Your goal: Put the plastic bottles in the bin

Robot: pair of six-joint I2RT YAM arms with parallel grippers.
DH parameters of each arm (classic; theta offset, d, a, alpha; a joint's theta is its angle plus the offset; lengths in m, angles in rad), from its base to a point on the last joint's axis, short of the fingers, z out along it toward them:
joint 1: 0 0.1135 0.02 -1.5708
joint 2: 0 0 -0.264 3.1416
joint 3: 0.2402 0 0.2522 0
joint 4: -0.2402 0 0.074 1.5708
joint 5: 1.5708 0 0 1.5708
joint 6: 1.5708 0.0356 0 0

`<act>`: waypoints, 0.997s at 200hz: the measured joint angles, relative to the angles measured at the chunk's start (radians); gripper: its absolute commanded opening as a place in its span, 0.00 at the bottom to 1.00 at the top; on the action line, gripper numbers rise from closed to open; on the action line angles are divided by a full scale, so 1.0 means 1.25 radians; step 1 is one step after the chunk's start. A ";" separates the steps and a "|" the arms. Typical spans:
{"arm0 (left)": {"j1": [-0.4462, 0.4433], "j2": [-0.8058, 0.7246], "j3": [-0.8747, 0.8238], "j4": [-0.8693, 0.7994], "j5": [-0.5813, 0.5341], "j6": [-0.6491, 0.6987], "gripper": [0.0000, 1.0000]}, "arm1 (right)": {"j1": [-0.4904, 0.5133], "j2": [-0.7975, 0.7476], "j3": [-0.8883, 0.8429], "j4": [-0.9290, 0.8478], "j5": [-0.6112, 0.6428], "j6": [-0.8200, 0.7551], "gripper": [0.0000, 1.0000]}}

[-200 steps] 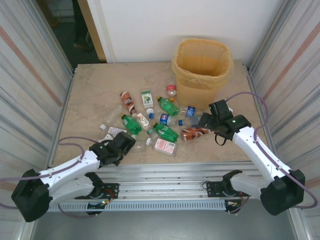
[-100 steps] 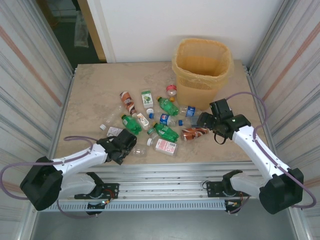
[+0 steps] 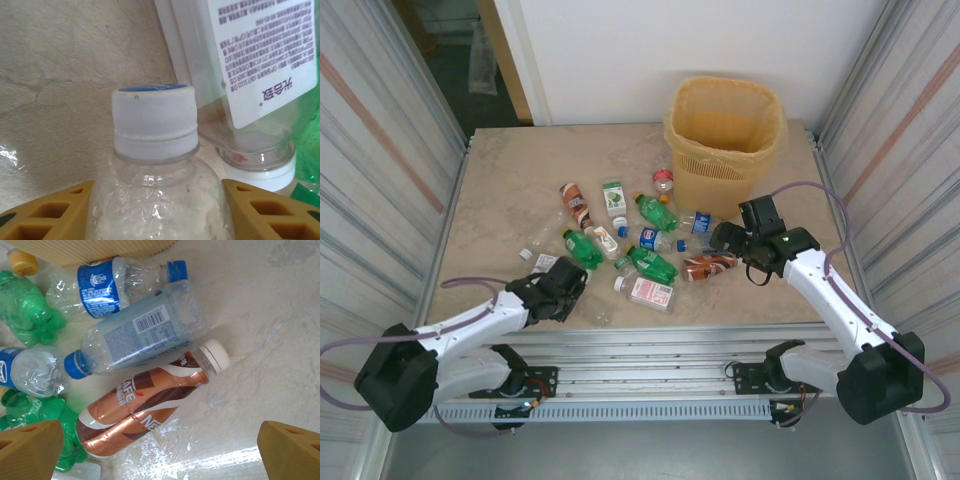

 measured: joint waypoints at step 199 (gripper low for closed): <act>0.095 -0.263 0.175 0.038 0.062 0.418 0.24 | 0.220 -0.002 0.036 0.317 -0.343 -0.146 0.98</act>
